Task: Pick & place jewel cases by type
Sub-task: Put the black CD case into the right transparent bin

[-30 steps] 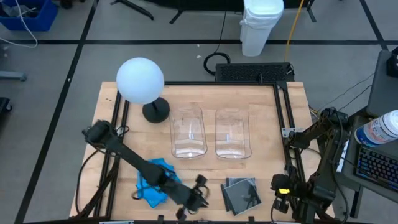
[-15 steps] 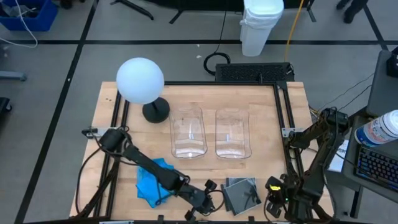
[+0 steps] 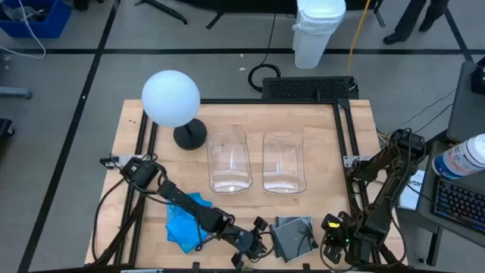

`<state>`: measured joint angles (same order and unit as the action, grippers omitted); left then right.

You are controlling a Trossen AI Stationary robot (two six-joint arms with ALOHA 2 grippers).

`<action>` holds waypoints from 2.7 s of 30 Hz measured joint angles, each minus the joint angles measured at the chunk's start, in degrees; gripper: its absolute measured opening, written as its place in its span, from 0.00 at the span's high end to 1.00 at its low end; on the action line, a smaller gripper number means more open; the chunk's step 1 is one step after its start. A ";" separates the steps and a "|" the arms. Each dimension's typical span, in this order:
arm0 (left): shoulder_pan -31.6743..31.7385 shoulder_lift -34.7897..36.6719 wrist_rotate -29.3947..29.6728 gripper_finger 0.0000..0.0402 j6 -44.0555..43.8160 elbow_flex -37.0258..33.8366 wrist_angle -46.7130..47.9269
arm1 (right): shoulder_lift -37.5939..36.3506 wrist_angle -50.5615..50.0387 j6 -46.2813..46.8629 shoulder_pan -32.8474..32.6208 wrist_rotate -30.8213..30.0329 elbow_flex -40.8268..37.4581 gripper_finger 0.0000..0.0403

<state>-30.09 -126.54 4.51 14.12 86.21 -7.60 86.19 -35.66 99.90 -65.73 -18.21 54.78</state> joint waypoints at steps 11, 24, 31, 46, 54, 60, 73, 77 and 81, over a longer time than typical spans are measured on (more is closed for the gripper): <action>1.23 0.00 -0.44 0.89 2.08 0.00 0.32 | -1.40 1.62 -0.96 0.02 -4.35 -0.83 0.62; 2.00 0.02 -3.02 0.89 2.20 -0.02 -0.78 | -1.42 13.19 0.35 0.02 -4.11 -9.65 0.39; 2.67 -0.59 -4.33 0.89 1.43 -0.09 -1.51 | -1.42 13.07 -0.91 0.02 -4.18 -9.75 0.39; 3.80 -3.67 -5.57 0.89 -0.28 -0.07 -6.31 | -1.45 11.77 -1.20 -0.08 -2.89 -9.74 0.39; 4.53 -4.22 -5.40 0.89 -0.36 -0.02 -6.23 | -3.30 11.57 -0.17 -1.46 -3.36 -9.73 0.39; 4.44 -4.49 -5.53 0.89 -1.93 0.00 -6.20 | -6.22 9.30 1.44 -2.40 -6.01 -9.73 0.40; 5.16 -4.70 -4.11 0.89 -2.66 -0.07 -5.92 | -6.71 7.72 1.44 -2.36 -6.17 -9.73 0.40; 5.76 -4.70 -4.14 0.89 -3.17 -0.07 -5.89 | -6.71 7.73 1.41 -2.36 -7.52 -9.73 0.40; 6.21 -4.66 -4.57 0.89 -4.17 -0.07 -4.44 | -6.71 7.74 1.37 -2.36 -7.53 -9.73 0.40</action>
<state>-23.88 -131.20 -0.05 9.96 86.15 -12.04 79.48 -27.92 101.27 -68.10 -25.74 45.06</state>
